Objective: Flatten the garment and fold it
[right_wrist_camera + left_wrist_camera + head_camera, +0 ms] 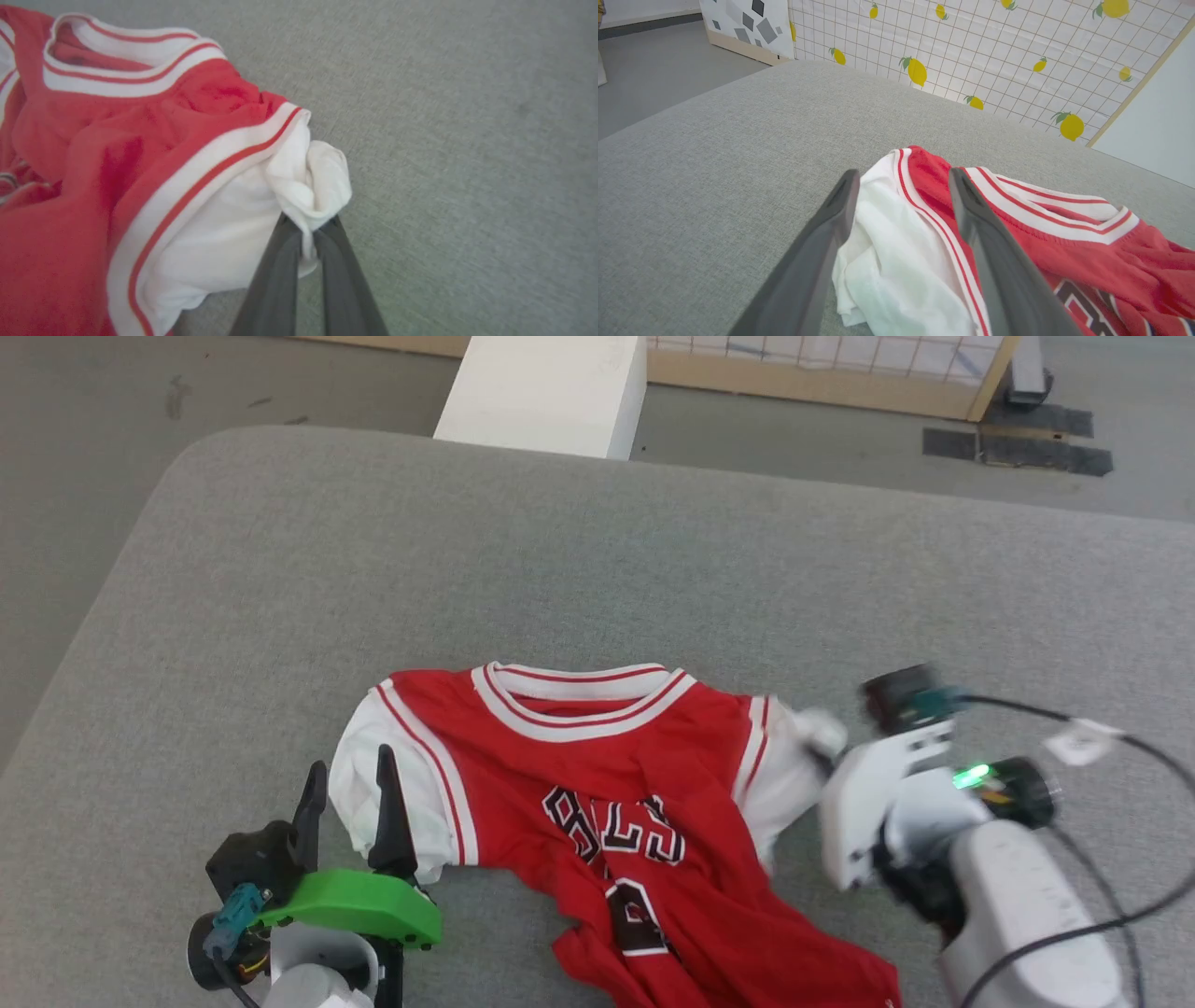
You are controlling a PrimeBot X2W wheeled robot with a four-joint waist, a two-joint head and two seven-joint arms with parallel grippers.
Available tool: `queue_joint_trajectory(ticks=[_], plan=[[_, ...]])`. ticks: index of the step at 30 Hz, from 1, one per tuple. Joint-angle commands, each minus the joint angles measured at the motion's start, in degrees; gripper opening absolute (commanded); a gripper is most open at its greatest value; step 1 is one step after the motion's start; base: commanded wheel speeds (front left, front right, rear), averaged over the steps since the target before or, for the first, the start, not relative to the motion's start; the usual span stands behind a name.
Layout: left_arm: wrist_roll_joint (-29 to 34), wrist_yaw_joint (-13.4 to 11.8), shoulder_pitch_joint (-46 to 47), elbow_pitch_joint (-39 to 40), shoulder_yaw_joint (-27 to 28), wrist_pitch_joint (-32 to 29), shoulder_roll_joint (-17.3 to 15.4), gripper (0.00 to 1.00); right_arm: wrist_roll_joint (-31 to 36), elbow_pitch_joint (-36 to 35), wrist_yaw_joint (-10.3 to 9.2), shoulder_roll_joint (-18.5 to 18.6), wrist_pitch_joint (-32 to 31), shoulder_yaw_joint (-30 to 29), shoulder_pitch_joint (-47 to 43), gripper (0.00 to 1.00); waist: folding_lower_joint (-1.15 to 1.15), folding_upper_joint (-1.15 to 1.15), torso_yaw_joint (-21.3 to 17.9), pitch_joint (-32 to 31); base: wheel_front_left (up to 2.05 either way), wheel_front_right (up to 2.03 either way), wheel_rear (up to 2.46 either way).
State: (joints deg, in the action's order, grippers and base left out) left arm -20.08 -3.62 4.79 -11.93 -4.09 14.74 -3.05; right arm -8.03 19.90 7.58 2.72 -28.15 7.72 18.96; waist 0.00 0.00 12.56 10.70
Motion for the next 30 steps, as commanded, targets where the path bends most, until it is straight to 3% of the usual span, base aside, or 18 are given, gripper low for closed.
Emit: queue_joint_trajectory(ticks=[1, 7, 15, 21, 22, 23, 24, 30], plan=[[0.0, -0.2, 0.2, -0.1, 0.2, 0.3, 0.2, 1.0, 0.3, -1.2, -0.09, 0.2, 1.8, -1.9, 0.2, 0.0, 0.0, 0.0, -0.8, -1.0, 0.0, 0.0, 0.0], [1.0, 0.5, -0.9, -0.7, 0.7, 0.3, 0.2, 1.0, 2.9, -8.8, -0.09, 0.2, 4.8, -13.9, -3.7, 0.0, 0.0, 0.0, -3.0, -3.5, 0.0, 0.0, 0.0], [2.2, 1.4, -1.9, -1.4, 0.9, 0.3, 0.2, 1.0, 5.2, -20.3, -0.09, 0.2, -5.3, -27.2, -13.8, 0.0, 0.0, 0.0, -6.5, -5.0, 0.0, 0.0, 0.0], [2.9, 2.0, -1.2, -1.7, 0.6, 0.3, 0.2, 1.0, 2.6, -19.3, -0.09, 0.2, -11.9, -30.9, -16.7, 0.0, 0.0, 0.0, -8.7, -4.1, 0.0, 0.0, 0.0], [2.9, 2.0, -1.0, -1.8, 0.5, 0.3, 0.2, 1.0, 2.5, -18.5, -0.09, 0.2, -12.0, -31.1, -16.7, 0.21, 0.0, 0.0, -9.0, -3.8, 0.0, 0.0, 0.0], [3.0, 2.1, -0.7, -1.9, 0.3, 0.3, 0.2, 1.0, 2.6, -17.4, -0.09, 0.2, -11.7, -31.1, -16.5, 0.55, 0.0, 0.0, -9.3, -3.6, 0.0, 0.0, 0.0], [3.0, 2.1, -0.5, -2.0, 0.2, 0.3, 0.2, 1.0, 2.3, -16.4, -0.09, 0.2, -11.2, -31.2, -16.3, 1.0, 0.0, 0.0, -9.6, -3.2, 0.0, 0.0, 0.0], [2.7, 2.0, 2.2, -3.7, -1.0, 0.3, 0.2, 1.0, 0.5, -13.0, -0.09, 0.2, -0.2, -31.6, -14.9, 1.0, 0.0, 0.0, -10.9, -2.0, 0.0, 0.0, 0.0]])
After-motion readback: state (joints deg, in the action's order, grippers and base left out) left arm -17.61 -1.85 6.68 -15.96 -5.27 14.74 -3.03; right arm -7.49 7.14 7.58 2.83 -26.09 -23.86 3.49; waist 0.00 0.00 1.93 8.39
